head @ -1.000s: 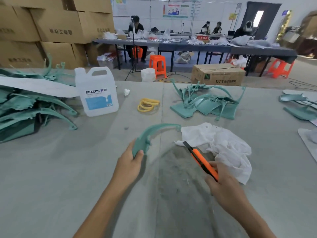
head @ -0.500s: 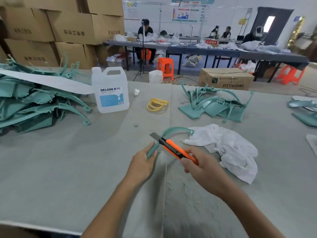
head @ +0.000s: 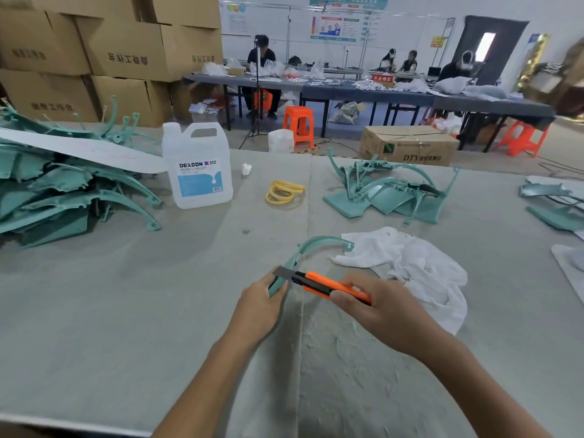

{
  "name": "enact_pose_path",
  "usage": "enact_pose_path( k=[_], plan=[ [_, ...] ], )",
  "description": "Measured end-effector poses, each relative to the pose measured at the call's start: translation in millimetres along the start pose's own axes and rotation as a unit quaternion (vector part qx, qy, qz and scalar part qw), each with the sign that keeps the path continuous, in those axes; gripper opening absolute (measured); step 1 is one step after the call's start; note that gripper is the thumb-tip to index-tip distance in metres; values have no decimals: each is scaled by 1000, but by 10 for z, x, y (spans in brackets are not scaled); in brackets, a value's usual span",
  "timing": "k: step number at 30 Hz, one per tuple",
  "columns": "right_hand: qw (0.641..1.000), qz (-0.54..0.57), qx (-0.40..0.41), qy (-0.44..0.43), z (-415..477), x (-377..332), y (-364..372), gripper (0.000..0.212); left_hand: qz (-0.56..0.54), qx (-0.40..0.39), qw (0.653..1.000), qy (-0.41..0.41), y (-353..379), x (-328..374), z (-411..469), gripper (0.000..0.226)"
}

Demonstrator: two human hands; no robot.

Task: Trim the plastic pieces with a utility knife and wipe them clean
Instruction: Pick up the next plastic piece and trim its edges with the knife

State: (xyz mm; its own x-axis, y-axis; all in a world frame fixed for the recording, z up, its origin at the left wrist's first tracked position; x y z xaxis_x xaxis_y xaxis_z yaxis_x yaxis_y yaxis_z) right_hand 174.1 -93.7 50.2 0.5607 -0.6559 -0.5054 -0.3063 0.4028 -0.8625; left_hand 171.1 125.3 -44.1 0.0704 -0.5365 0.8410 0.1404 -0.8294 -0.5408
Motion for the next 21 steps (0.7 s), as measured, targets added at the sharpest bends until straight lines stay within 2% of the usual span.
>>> enact_pose_path(
  k=[11, 16, 21],
  plan=[
    [1000, 2, -3, -20, 148, 11, 11, 25, -22, -9, 1000, -13, 10, -30, -9, 19],
    [999, 35, 11, -20, 164, 68, -32, 29, -17, -19, 1000, 3, 8, -10, -6, 39],
    [999, 35, -4, -29, 161, 101, -17, 31, -15, -15, 1000, 17, 21, -14, -8, 38]
  ],
)
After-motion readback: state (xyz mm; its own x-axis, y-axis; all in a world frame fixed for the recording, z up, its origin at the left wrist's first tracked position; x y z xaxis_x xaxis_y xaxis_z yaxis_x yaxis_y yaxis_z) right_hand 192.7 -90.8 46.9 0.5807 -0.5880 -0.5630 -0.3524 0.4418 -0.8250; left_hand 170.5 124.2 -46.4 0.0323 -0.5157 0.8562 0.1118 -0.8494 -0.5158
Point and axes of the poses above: each hand's wrist, its own z-axis towards the middle knuckle, its own y-axis out of the palm, x = y × z, the point moved 9 cm from there along z, towards the middle knuckle, and after that the axes turned 10 degrees about -x, right-handed, at the moved point
